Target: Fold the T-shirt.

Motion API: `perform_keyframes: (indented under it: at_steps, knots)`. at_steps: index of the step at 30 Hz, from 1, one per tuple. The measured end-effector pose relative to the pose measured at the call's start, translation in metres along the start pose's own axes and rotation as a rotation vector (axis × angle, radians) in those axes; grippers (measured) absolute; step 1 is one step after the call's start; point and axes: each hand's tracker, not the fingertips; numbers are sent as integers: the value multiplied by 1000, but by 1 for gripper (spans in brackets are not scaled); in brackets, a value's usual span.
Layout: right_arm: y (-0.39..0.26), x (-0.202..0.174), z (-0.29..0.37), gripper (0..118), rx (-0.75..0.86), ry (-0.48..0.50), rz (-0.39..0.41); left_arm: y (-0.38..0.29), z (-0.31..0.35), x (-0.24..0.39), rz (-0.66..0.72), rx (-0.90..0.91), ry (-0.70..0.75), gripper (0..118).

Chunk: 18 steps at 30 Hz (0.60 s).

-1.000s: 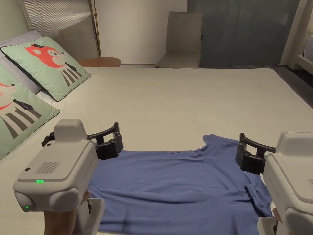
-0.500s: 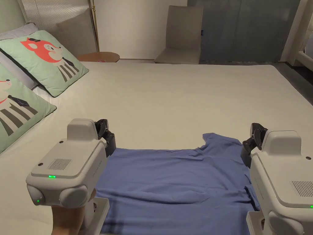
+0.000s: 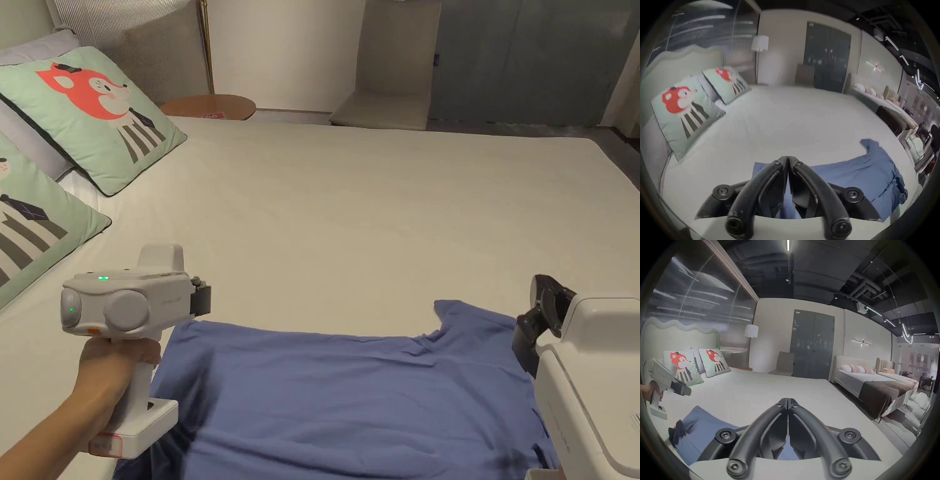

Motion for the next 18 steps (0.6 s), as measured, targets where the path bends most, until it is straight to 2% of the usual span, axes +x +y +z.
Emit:
perform_keyframes:
  at_steps: [3,5,6,7,9,10,13,14,17,18]
  knots:
    - [-7,1,-17,1,-31,3,3,6,-42,-21,58,-98,-9,0]
    - [-9,-2,-19,1,-51,-1,1,5,-65,-29,83,-150,36,3]
    - [-13,-2,-23,1,-62,-1,-1,4,-74,-32,71,-178,58,14]
    - [-17,-2,-27,1,-83,0,0,3,-86,-36,77,-185,83,33]
    - [-25,-2,-36,1,-112,-3,5,1,-102,-42,81,-213,99,83]
    - [-28,-1,-37,1,-122,-4,5,0,-108,-44,85,-232,99,91]
    - [-40,2,-44,1,-162,-6,-6,-3,-117,-43,57,-266,104,84]
    - [-43,2,-45,1,-172,-8,-7,-5,-117,-42,52,-270,108,77]
    - [-48,5,-48,1,-199,-14,-12,-11,-123,-35,17,-282,106,26]
    - [-49,6,-49,1,-205,-15,-13,-13,-124,-31,-3,-287,109,13]
